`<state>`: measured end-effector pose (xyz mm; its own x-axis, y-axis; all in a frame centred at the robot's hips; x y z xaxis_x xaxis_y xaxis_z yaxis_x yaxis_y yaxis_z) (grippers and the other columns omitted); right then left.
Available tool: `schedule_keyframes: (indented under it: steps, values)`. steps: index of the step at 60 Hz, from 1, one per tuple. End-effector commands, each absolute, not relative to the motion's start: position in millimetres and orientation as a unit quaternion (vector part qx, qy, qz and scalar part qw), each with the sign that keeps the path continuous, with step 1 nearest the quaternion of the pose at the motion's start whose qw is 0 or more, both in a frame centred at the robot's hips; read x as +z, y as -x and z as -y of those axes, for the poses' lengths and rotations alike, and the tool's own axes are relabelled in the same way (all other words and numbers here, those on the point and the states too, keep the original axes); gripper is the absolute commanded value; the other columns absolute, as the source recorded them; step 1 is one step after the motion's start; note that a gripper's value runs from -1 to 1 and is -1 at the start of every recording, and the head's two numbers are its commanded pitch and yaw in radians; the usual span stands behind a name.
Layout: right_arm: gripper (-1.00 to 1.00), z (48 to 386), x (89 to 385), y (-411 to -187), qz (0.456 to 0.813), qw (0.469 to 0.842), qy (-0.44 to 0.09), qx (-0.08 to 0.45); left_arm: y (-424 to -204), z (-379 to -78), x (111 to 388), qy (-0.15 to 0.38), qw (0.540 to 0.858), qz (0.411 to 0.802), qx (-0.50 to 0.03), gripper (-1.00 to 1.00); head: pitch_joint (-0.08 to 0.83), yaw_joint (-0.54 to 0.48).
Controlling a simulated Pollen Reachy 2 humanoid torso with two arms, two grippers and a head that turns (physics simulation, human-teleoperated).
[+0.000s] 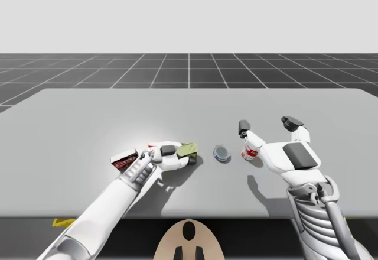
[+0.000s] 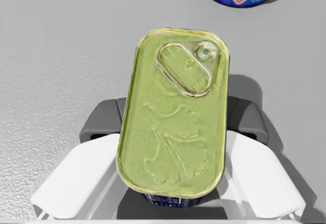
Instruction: Lift the meat can off the table.
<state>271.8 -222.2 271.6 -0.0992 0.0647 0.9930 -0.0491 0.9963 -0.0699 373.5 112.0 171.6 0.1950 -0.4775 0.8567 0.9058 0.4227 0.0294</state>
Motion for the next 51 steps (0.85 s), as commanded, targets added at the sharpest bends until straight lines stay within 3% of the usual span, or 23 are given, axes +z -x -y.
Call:
schedule_keyframes:
  steps: [1,10,19,43,51]
  values:
    - [-1.00,221,271,-272,0.741,0.670,0.002,0.040,-372,-118,172,0.255,0.733,0.419,-0.472,1.00,0.375,0.01]
    - [-1.00,222,271,-272,0.742,0.669,0.003,0.038,-371,-119,178,0.255,0.729,0.421,-0.475,1.00,0.303,0.02]
    - [-1.00,222,271,-272,0.745,0.666,0.004,0.039,-372,-121,201,0.260,0.719,0.439,-0.472,1.00,0.294,0.02]
    - [-1.00,227,273,-271,0.755,0.655,-0.010,0.036,-374,-143,333,0.241,0.662,0.549,-0.450,1.00,0.295,0.02]
    - [-1.00,227,272,-270,0.756,0.652,-0.007,0.045,-363,-149,397,0.237,0.627,0.620,-0.409,1.00,0.294,0.02]
